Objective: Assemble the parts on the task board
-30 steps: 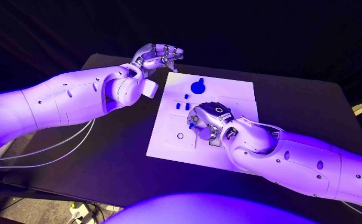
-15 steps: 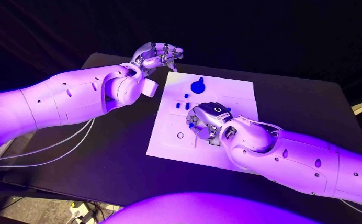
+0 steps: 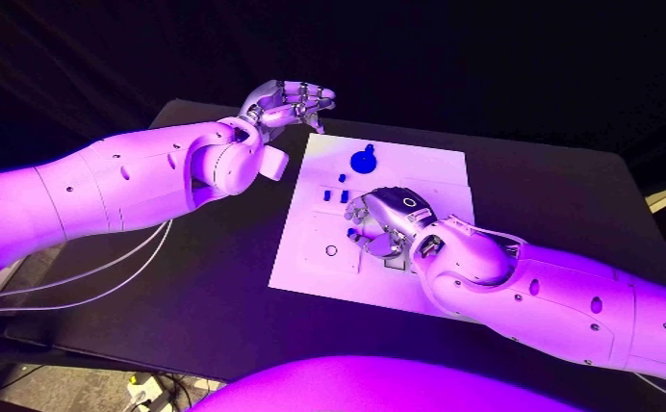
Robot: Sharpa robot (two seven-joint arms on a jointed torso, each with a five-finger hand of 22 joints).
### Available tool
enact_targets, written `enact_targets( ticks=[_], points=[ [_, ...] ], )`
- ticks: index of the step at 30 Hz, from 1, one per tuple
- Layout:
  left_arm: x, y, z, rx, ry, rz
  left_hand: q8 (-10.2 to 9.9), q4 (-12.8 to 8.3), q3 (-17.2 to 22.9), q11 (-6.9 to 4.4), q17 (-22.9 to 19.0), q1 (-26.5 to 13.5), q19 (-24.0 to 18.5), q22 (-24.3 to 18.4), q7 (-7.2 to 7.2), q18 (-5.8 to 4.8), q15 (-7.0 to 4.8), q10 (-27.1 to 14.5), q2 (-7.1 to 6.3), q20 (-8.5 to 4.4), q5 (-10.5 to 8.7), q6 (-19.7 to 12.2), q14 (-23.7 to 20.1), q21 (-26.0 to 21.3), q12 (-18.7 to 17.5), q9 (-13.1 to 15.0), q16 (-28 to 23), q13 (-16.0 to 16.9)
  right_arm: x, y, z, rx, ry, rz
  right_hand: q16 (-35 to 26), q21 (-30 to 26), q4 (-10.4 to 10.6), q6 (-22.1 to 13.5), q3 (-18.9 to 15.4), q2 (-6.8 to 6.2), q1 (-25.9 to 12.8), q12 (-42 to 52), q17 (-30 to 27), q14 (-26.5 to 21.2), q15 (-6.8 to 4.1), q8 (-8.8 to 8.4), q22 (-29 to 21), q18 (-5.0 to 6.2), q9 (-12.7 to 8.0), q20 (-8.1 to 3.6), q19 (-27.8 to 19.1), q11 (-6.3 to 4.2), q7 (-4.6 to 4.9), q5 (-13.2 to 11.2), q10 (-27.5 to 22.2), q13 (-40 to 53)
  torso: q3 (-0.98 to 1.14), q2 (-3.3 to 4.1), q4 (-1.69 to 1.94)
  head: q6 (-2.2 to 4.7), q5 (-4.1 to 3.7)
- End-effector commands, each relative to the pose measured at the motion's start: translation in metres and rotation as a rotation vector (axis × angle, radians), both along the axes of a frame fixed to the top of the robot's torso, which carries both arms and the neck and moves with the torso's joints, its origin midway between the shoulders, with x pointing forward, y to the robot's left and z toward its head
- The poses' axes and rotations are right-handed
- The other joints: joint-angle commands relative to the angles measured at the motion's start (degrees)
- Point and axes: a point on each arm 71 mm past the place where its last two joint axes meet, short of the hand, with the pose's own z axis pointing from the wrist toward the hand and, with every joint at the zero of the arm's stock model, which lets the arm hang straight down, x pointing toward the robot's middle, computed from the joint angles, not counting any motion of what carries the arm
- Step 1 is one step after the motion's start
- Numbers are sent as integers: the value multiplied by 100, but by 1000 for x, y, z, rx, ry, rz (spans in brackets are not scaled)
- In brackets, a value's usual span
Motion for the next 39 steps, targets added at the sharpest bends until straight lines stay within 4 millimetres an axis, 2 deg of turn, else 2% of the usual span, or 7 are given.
enact_targets(
  ticks=[1,5,10,18,24,28,39],
  points=[
    [0,0,1,-2,-3,-3,78,44,-211,-10,-72,56,84,-57,30,29,14,-60,12,23,-24,-45,-50,-98,66,0,-62,-61,-2,-3,3,4,-2,-2,-99,-180,110,-75,-619,54,197,162,-130,-47,5,-143,399,40,-66,13,-96,6,-29,87,-294,34,0,-3,-5,10,-18],
    [0,1,1,-1,-3,-1,91,45,-217,-10,-77,61,86,-62,29,30,14,-72,14,23,-24,-53,-53,-107,81,0,-63,-64,-4,-10,7,1,0,-3,-210,-668,751,-251,-2015,258,852,551,-426,-181,63,-354,229,98,-146,68,-185,68,-71,132,-814,36,2,-4,2,23,-45],
    [0,3,2,1,-4,3,91,45,-217,-10,-77,61,86,-62,29,30,14,-72,14,23,-24,-53,-53,-107,81,0,-63,-64,-5,-27,22,25,-18,-24,-157,-702,1323,-149,-2268,324,1386,917,-463,-189,44,-342,220,101,-133,61,-156,36,-46,127,-839,38,-3,-10,2,71,-115],
    [-1,8,2,4,-4,11,91,45,-217,-10,-77,61,86,-62,29,30,14,-72,14,23,-24,-53,-53,-107,81,0,-63,-64,13,-75,58,57,-27,-132,110,-84,1466,-123,-1764,181,1461,1291,-168,-2,-10,-407,479,4,-188,-1,37,-24,104,111,-113,89,2,-24,-43,188,-258],
    [-1,9,2,4,-4,13,91,45,-217,-10,-77,61,86,-62,29,30,14,-72,14,23,-24,-53,-53,-107,81,0,-63,-64,29,-102,74,8,-33,-177,-39,-555,1444,-273,-1890,62,1339,1007,-406,-135,15,-419,353,70,-202,17,-104,5,129,106,-520,-20,7,-37,-57,244,-324],
    [-1,10,1,5,-3,14,91,45,-217,-10,-77,61,86,-62,29,30,14,-72,14,23,-24,-53,-53,-107,81,0,-63,-64,38,-113,73,-55,-12,-190,-46,-1161,1477,-395,-2310,80,1388,787,-458,-211,82,-416,159,157,-206,76,-246,85,27,128,-943,-189,10,-29,-42,271,-357],
    [-1,10,1,5,-3,15,99,43,-216,-10,-80,69,89,-64,29,30,13,-78,19,23,-23,-59,-54,-110,91,0,-62,-65,53,-111,61,-133,28,-183,145,-1009,1489,-465,-2479,152,1503,788,-256,-102,117,-408,180,138,-202,92,-95,129,-38,150,-1132,-317,4,-22,-30,263,-373]
  ],
)
